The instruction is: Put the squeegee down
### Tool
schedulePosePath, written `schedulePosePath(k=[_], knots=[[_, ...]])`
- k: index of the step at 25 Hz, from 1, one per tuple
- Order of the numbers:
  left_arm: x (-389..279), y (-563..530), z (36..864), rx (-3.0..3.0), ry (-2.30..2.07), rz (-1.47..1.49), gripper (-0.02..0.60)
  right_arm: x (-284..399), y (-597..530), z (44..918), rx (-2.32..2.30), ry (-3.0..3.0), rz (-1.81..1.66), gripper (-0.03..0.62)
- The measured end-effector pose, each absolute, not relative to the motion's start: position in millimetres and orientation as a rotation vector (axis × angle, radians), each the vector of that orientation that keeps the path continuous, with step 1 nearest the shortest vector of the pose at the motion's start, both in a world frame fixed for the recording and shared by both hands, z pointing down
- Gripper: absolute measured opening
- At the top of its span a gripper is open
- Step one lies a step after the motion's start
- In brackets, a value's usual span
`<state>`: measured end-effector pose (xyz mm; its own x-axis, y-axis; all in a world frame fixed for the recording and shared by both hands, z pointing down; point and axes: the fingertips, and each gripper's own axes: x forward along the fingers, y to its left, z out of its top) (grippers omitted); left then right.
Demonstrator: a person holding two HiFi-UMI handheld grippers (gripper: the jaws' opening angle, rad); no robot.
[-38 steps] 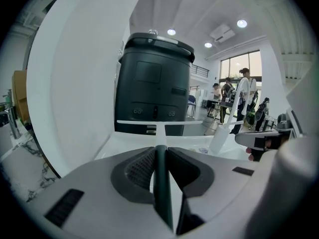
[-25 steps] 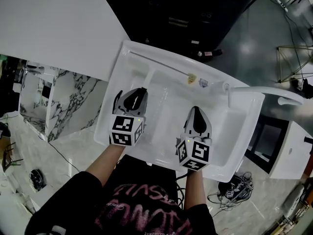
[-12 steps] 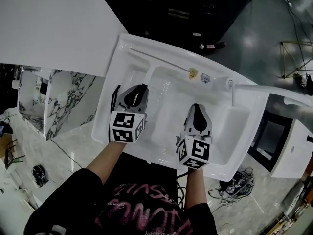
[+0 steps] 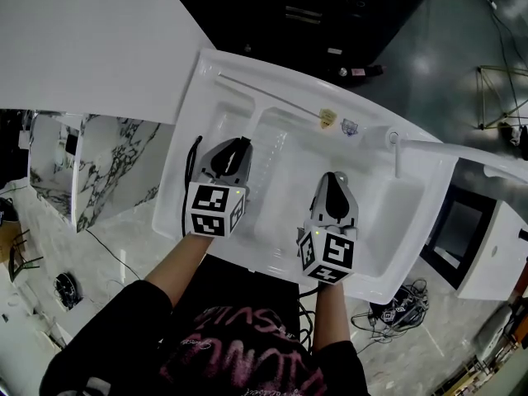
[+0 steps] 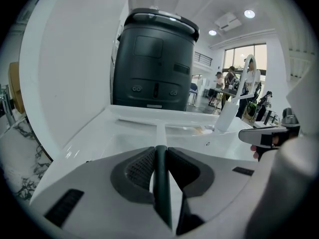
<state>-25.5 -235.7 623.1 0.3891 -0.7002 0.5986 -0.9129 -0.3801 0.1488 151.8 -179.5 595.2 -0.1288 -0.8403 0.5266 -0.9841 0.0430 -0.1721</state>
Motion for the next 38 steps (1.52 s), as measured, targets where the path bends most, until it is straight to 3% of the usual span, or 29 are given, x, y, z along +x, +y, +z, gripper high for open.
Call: schedulePosePath(k=[38], knots=[[-12, -237, 640, 2.189, -1.313, 0.64, 0.085, 148, -177, 612, 1.803, -2.033, 0.744, 0.021]])
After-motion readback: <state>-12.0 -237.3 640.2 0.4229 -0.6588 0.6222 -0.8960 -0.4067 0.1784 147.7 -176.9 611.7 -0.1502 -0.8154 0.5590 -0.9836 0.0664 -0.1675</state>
